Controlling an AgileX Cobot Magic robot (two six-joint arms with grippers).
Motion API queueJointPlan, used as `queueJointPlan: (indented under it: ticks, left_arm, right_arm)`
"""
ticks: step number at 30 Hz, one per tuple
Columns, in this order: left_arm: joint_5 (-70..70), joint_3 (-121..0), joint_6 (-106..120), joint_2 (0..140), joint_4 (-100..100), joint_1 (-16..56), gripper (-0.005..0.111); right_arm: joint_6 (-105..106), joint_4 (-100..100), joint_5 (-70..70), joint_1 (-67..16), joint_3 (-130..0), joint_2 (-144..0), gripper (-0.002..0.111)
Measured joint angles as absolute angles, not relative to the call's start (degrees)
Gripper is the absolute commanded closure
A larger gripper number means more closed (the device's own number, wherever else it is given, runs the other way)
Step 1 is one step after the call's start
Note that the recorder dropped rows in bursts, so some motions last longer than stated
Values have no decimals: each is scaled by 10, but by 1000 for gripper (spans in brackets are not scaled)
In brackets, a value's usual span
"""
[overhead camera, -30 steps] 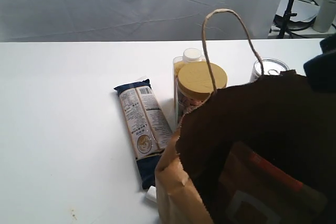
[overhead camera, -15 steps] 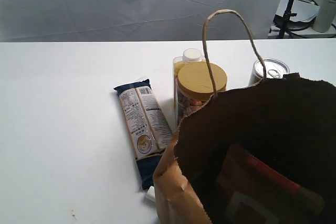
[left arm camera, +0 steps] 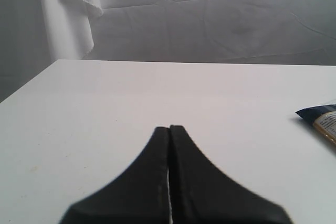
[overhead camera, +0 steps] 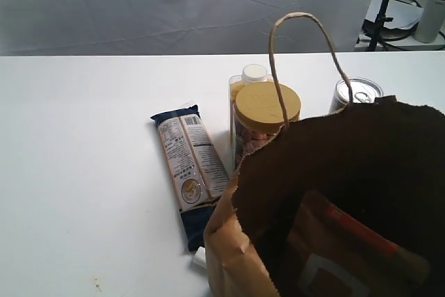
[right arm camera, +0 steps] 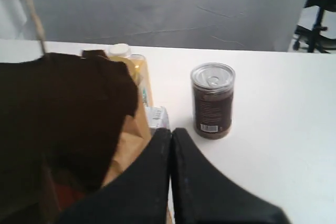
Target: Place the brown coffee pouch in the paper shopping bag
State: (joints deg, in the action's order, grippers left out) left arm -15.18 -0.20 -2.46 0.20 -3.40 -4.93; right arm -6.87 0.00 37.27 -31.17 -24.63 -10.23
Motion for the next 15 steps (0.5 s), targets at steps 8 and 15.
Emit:
queueJointPlan:
  ticks: [8, 15]
  left_arm:
    - [-152, -2, -25, 2, -34, -49, 107]
    - [-152, -2, -25, 2, -34, -49, 107]
  right_arm:
    - [-172, -46, 206, -222, -123, -63, 108]
    - [-46, -8, 91, -192, -16, -55, 108]
